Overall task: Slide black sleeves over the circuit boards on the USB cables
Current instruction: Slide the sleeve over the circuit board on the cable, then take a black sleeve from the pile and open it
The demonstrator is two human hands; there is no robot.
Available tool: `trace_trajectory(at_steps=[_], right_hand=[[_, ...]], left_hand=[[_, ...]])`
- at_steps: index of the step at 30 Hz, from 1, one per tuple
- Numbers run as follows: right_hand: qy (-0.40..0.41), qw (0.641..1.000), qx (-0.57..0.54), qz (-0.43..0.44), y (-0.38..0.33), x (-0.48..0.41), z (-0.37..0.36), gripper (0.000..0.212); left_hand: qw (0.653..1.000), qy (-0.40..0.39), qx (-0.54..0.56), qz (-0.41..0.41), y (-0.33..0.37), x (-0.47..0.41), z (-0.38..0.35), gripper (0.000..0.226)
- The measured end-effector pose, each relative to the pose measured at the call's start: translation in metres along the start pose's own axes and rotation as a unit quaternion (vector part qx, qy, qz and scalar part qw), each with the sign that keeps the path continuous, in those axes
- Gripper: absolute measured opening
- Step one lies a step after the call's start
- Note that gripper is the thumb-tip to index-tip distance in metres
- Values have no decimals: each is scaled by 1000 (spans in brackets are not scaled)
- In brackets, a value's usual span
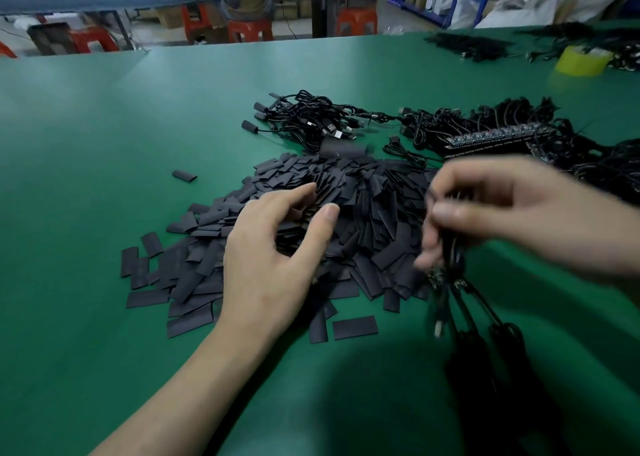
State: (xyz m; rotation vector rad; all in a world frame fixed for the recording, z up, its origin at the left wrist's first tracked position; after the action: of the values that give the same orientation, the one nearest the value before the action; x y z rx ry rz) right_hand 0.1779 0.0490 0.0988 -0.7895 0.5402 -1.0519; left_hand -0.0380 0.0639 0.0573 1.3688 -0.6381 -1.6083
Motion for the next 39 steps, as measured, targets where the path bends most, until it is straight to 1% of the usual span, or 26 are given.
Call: trace_trajectory(at_steps=[1,2,4,6,8,10,11,12,14,16,18,19,20,21,22,24,26,27,29,31,33,35,37,39], right_hand=[[26,999,-35,-12,-1,-9,19,16],[66,997,-18,-24,0,-20,40,15],[138,985,89,-43,2,-52,75,11],[177,953,241,-39,0,-94,94,11],[192,905,380,-8,-11,-140,95,13],[195,853,483,19,-22,-187,87,17],[189,837,513,16,-24,-211,82,17],[180,829,529,14,-27,-230,76,18],[163,800,576,31,-36,-260,57,21],[142,783,603,51,-42,-278,34,33],[123,784,606,58,-42,-283,18,48],[119,797,589,56,-36,-284,17,51],[135,805,575,65,-37,-278,16,50],[150,817,553,68,-39,-267,16,47],[168,826,531,89,-40,-256,16,42],[182,849,482,119,-39,-216,13,26],[166,879,432,118,-26,-172,11,14],[149,892,411,109,-19,-148,9,12],[117,913,380,93,-5,-104,6,12],[77,926,366,53,10,-66,4,14],[47,933,356,5,26,-35,5,15],[27,932,360,-36,39,-12,7,20],[14,924,377,-63,51,3,7,27],[3,907,413,-82,61,9,4,40]], left_hand=[[1000,-8,-13,-8,0,0,-2,46],[999,-19,-28,-17,1,0,-4,43],[997,-41,-57,-32,2,2,-10,39],[993,-62,-85,-50,2,3,-16,36],[988,-81,-106,-72,3,5,-21,33],[985,-96,-117,-84,2,6,-24,30],[984,-101,-119,-85,1,7,-25,30],[984,-106,-120,-82,0,7,-26,30],[983,-114,-121,-78,-2,7,-28,31],[982,-120,-123,-77,-2,7,-29,32],[982,-122,-124,-75,-2,7,-28,32],[982,-123,-124,-74,-2,6,-28,33],[982,-123,-124,-73,-2,6,-28,33],[982,-124,-124,-72,-2,7,-28,33],[982,-124,-123,-72,-2,7,-28,33],[982,-124,-124,-75,-1,7,-29,32],[981,-123,-126,-76,-1,7,-29,29],[981,-122,-128,-77,-1,8,-29,28],[980,-123,-134,-81,-1,8,-29,25],[978,-128,-140,-86,0,8,-30,24],[978,-130,-140,-90,1,8,-30,23],[977,-131,-139,-94,1,8,-31,23],[976,-136,-141,-96,2,9,-32,23],[975,-143,-141,-96,3,10,-33,24]])
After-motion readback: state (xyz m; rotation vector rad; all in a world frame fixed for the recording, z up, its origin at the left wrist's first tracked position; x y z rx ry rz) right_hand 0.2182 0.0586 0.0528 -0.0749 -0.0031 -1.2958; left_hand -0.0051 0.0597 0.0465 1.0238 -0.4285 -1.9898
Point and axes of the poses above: each hand's wrist, its own x-axis away from the middle knuckle, its own z-axis out of the back of the hand, y = z × x, the point moved 8 cm from there along -x, towards the middle knuckle, and after that the axes turned 10 degrees about x, right-handed, at the moved point
